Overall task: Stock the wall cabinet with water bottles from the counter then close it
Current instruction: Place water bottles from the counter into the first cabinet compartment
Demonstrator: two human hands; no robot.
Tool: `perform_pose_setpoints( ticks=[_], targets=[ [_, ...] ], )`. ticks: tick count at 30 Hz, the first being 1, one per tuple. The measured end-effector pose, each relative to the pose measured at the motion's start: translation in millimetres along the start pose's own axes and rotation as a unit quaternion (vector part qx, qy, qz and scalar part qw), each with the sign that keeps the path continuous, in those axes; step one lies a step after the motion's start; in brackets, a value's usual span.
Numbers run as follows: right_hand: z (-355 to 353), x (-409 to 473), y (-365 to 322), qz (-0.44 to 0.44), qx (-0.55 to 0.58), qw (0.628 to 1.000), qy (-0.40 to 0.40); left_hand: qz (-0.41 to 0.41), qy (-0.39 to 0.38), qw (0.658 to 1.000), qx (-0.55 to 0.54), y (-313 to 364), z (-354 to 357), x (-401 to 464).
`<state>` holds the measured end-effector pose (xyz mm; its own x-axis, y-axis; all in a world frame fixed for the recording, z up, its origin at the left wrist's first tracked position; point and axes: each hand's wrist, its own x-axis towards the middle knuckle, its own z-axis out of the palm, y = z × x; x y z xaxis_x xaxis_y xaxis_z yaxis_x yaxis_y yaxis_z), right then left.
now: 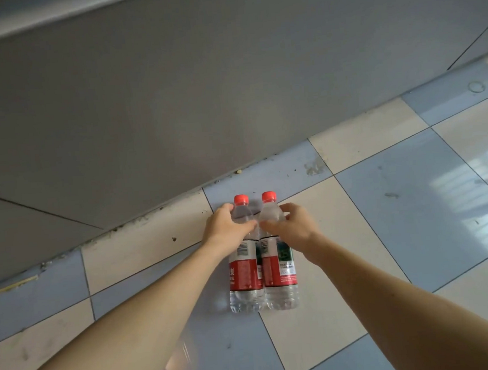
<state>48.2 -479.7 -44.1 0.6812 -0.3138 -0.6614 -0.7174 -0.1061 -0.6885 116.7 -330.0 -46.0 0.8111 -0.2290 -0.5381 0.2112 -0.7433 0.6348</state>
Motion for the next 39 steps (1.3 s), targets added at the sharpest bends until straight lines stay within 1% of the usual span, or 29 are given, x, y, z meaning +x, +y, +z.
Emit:
perform_pose_setpoints(
  ticks=[2, 4, 6, 9, 11, 13, 16, 18, 21, 23, 26, 28, 30, 32, 34, 36, 39],
  targets=[
    [-1.7, -5.7, -0.7, -0.015, 0.023, 0.999, 0.017, 0.015, 0.009, 1.0, -0.025, 2.0, -4.4, -3.6],
    [-5.9, -14.7, -6.0, -0.05, 0.028, 0.997, 0.053, 0.058, 0.025, 0.997, -0.051, 8.5, -13.6, -11.2],
    [-13.1, -24.0, -14.8, -0.104, 0.026, 0.991, 0.084, 0.111, 0.047, 0.991, -0.066, 16.0, -27.4, -19.3],
    [-23.3, -38.9, -27.7, -0.195, 0.029, 0.975, 0.105, 0.192, 0.064, 0.975, -0.087, 26.2, -50.2, -33.7],
    [-24.8, -47.4, -34.4, -0.235, 0.033, 0.966, 0.103, 0.246, 0.066, 0.964, -0.08, 29.1, -60.1, -42.3],
    [-22.2, -54.9, -35.5, -0.272, 0.028, 0.957, 0.097, 0.3, 0.08, 0.949, -0.051, 27.7, -63.2, -50.3],
    [-13.7, -62.7, -24.1, -0.337, -0.013, 0.935, 0.11, 0.337, 0.108, 0.935, -0.024, 15.5, -62.8, -58.0],
    [-9.6, -65.6, -13.1, -0.358, -0.013, 0.924, 0.132, 0.342, 0.113, 0.932, -0.024, 7.1, -63.3, -60.9],
    [-11.1, -63.0, -6.1, -0.337, 0.02, 0.928, 0.158, 0.341, 0.107, 0.933, -0.028, 1.7, -63.2, -59.4],
    [-13.2, -59.2, -7.7, -0.318, 0.031, 0.935, 0.156, 0.337, 0.106, 0.935, -0.039, 1.9, -60.8, -57.2],
    [-8.7, -55.2, -7.7, -0.324, 0.026, 0.935, 0.14, 0.33, 0.103, 0.937, -0.051, -2.0, -55.0, -54.5],
    [-5.0, -51.3, -2.6, -0.314, 0.02, 0.939, 0.14, 0.307, 0.097, 0.946, -0.05, -8.6, -49.5, -51.3],
    [-0.5, -46.7, 4.2, -0.273, 0.03, 0.952, 0.138, 0.263, 0.085, 0.959, -0.064, -15.6, -41.7, -46.5],
    [5.7, -40.7, 12.5, -0.226, 0.074, 0.964, 0.122, 0.214, 0.071, 0.97, -0.095, -21.9, -31.2, -40.6],
    [11.8, -33.5, 19.6, -0.198, 0.1, 0.969, 0.109, 0.182, 0.061, 0.974, -0.119, -25.2, -20.7, -34.4],
    [16.1, -27.1, 22.8, -0.19, 0.098, 0.971, 0.107, 0.163, 0.06, 0.975, -0.138, -25.9, -12.1, -29.0],
    [19.0, -24.7, 21.4, -0.196, 0.1, 0.968, 0.124, 0.141, 0.073, 0.974, -0.161, -24.3, -5.8, -27.5]
  ],
)
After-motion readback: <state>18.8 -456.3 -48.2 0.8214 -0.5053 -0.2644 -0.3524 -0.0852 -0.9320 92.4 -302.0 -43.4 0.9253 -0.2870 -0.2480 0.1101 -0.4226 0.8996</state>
